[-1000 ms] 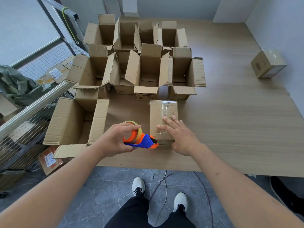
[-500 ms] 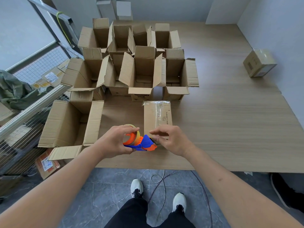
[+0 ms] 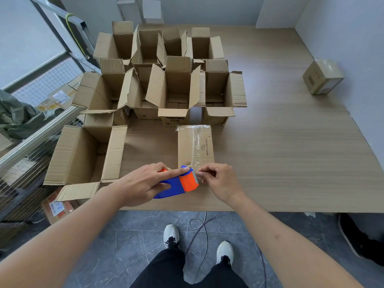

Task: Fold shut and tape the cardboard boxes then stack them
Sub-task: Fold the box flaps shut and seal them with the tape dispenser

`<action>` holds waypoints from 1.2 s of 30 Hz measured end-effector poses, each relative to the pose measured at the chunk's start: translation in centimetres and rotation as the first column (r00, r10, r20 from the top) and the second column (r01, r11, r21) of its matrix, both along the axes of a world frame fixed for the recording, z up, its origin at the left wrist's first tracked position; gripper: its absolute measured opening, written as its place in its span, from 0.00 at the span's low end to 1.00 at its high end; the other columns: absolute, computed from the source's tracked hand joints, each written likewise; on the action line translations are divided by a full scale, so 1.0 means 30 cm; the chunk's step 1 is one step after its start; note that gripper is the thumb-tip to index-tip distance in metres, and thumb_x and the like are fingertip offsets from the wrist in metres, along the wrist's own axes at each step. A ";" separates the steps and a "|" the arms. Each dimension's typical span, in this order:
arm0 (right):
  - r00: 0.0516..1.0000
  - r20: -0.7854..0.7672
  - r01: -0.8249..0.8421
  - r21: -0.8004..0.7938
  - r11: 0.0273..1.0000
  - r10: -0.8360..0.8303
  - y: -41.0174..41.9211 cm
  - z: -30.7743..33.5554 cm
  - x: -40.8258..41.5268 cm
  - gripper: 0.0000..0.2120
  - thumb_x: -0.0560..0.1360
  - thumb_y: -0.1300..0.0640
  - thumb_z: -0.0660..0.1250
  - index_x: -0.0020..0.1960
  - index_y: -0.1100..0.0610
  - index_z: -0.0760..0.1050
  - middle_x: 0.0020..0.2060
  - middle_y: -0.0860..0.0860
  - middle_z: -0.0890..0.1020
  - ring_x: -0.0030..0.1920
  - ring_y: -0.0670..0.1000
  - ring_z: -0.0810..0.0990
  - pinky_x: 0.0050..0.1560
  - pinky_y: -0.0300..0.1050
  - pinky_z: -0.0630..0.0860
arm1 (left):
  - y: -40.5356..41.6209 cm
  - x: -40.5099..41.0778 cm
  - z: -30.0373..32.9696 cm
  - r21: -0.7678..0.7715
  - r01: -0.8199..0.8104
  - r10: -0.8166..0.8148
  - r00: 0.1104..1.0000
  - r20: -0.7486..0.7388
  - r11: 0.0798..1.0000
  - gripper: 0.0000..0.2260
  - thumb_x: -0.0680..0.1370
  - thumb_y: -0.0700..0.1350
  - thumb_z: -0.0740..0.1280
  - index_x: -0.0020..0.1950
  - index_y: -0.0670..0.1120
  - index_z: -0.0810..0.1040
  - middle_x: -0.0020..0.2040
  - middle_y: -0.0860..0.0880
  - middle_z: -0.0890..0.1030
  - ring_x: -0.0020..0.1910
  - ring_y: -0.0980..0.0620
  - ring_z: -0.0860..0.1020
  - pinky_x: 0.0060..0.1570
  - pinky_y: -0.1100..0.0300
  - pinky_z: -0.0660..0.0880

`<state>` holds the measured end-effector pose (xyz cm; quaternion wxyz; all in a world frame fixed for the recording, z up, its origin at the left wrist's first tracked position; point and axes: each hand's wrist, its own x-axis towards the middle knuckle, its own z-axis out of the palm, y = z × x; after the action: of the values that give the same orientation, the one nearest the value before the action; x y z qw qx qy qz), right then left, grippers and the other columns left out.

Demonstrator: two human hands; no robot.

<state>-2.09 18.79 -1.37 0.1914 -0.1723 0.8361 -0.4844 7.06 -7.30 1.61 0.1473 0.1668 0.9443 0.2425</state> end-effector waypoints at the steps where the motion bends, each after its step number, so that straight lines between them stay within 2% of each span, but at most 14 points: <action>1: 0.999 0.005 0.043 0.011 0.999 -0.043 0.015 -0.002 -0.005 0.04 0.75 0.63 0.74 0.43 0.56 0.86 0.33 0.46 0.84 0.34 0.46 0.82 0.45 0.46 0.80 | -0.014 0.001 0.000 -0.016 0.002 -0.002 1.000 0.007 1.000 0.30 0.86 0.50 0.59 0.79 0.74 0.48 0.60 0.55 0.71 0.52 0.51 0.72 0.57 0.54 0.70; 4: 0.984 0.049 0.170 0.053 0.984 -0.172 0.099 -0.015 -0.050 0.06 0.75 0.62 0.75 0.41 0.54 0.85 0.33 0.48 0.85 0.33 0.48 0.83 0.46 0.51 0.83 | -0.083 0.021 -0.009 -0.049 -0.031 0.034 0.997 0.067 0.998 0.30 0.86 0.49 0.59 0.77 0.76 0.49 0.57 0.55 0.71 0.51 0.51 0.72 0.57 0.53 0.70; 7: 0.975 0.050 0.209 0.112 0.972 -0.215 0.156 -0.029 -0.070 0.07 0.75 0.61 0.75 0.40 0.52 0.85 0.32 0.46 0.85 0.31 0.46 0.83 0.45 0.52 0.84 | -0.120 0.031 -0.025 -0.004 -0.086 0.086 0.985 0.150 0.996 0.29 0.86 0.49 0.59 0.77 0.77 0.51 0.54 0.57 0.71 0.50 0.55 0.72 0.56 0.53 0.71; 12: 0.968 0.041 0.240 0.149 0.959 -0.249 0.134 -0.060 -0.055 0.07 0.75 0.58 0.76 0.40 0.48 0.85 0.32 0.40 0.84 0.29 0.46 0.81 0.42 0.47 0.83 | -0.108 0.006 -0.055 -0.021 -0.139 0.140 0.965 0.221 0.990 0.28 0.86 0.51 0.58 0.75 0.80 0.50 0.52 0.56 0.72 0.49 0.56 0.73 0.53 0.53 0.72; 18: 0.950 0.069 0.294 0.135 0.946 -0.305 0.090 -0.100 -0.065 0.04 0.74 0.57 0.77 0.41 0.49 0.87 0.32 0.40 0.84 0.28 0.43 0.79 0.42 0.42 0.79 | -0.126 -0.030 -0.070 -0.045 -0.196 0.201 0.942 0.270 0.979 0.27 0.86 0.53 0.58 0.73 0.81 0.50 0.51 0.56 0.72 0.48 0.54 0.74 0.49 0.57 0.71; 21: 0.942 0.074 0.317 0.129 0.940 -0.327 0.091 -0.121 -0.076 0.03 0.73 0.55 0.77 0.42 0.48 0.87 0.34 0.39 0.85 0.30 0.39 0.79 0.44 0.42 0.79 | -0.123 -0.046 -0.069 -0.058 -0.204 0.212 0.941 0.265 0.977 0.27 0.86 0.53 0.58 0.73 0.82 0.50 0.51 0.56 0.73 0.48 0.55 0.74 0.50 0.56 0.71; 24: 0.937 0.082 0.327 0.129 0.936 -0.339 0.093 -0.142 -0.082 0.03 0.73 0.53 0.78 0.42 0.46 0.87 0.36 0.37 0.85 0.32 0.39 0.80 0.46 0.45 0.81 | -0.114 -0.066 -0.069 -0.071 -0.207 0.219 0.936 0.276 0.976 0.27 0.86 0.52 0.58 0.72 0.82 0.51 0.51 0.55 0.73 0.48 0.54 0.74 0.53 0.52 0.74; 28: 0.918 0.109 0.367 0.135 0.920 -0.382 0.092 -0.162 -0.093 0.03 0.73 0.48 0.77 0.46 0.44 0.87 0.40 0.37 0.86 0.39 0.46 0.85 0.50 0.53 0.83 | -0.099 -0.100 -0.064 -0.081 -0.194 0.210 0.927 0.312 0.978 0.27 0.86 0.52 0.58 0.71 0.83 0.52 0.52 0.55 0.74 0.49 0.53 0.75 0.54 0.49 0.75; 30: 0.921 0.146 0.340 0.152 0.928 -0.361 0.098 -0.158 -0.102 0.12 0.74 0.43 0.75 0.58 0.40 0.84 0.50 0.37 0.85 0.47 0.50 0.86 0.54 0.55 0.83 | -0.093 -0.119 -0.060 -0.083 -0.189 0.206 0.923 0.327 0.979 0.27 0.86 0.52 0.58 0.70 0.84 0.53 0.52 0.55 0.74 0.49 0.53 0.75 0.54 0.50 0.75; 32: 0.938 0.190 0.246 0.224 0.943 -0.290 0.109 -0.156 -0.114 0.26 0.77 0.40 0.70 0.74 0.36 0.69 0.65 0.38 0.79 0.59 0.53 0.83 0.62 0.57 0.79 | -0.090 -0.134 -0.057 -0.079 -0.193 0.208 0.915 0.345 0.978 0.27 0.86 0.52 0.58 0.69 0.84 0.53 0.52 0.56 0.73 0.49 0.54 0.75 0.53 0.51 0.74; 33: 0.960 0.150 0.190 0.269 0.944 -0.236 0.110 -0.155 -0.116 0.29 0.79 0.41 0.68 0.77 0.35 0.62 0.71 0.40 0.74 0.66 0.52 0.78 0.66 0.58 0.77 | -0.089 -0.138 -0.055 -0.074 -0.195 0.209 0.910 0.357 0.978 0.27 0.86 0.51 0.58 0.69 0.84 0.54 0.53 0.57 0.74 0.50 0.54 0.75 0.54 0.51 0.74; 34: 0.985 0.041 0.149 0.311 0.939 -0.170 0.106 -0.153 -0.117 0.29 0.81 0.43 0.65 0.79 0.37 0.59 0.75 0.42 0.70 0.71 0.51 0.73 0.69 0.58 0.74 | -0.087 -0.142 -0.053 -0.070 -0.196 0.208 0.906 0.369 0.978 0.27 0.86 0.51 0.58 0.70 0.84 0.54 0.54 0.56 0.74 0.50 0.54 0.75 0.55 0.51 0.74; 36: 0.961 -0.275 0.106 0.387 0.916 0.005 0.077 -0.147 -0.110 0.26 0.84 0.46 0.57 0.81 0.41 0.58 0.79 0.45 0.63 0.77 0.50 0.64 0.74 0.57 0.67 | -0.079 -0.147 -0.053 -0.065 -0.201 0.211 0.899 0.385 0.977 0.27 0.86 0.51 0.58 0.70 0.83 0.55 0.55 0.56 0.74 0.52 0.53 0.75 0.57 0.49 0.74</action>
<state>-5.37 21.09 -5.79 0.0939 -0.1721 0.9395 -0.2810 2.64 -9.68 0.03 0.3074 0.0128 0.9112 0.2741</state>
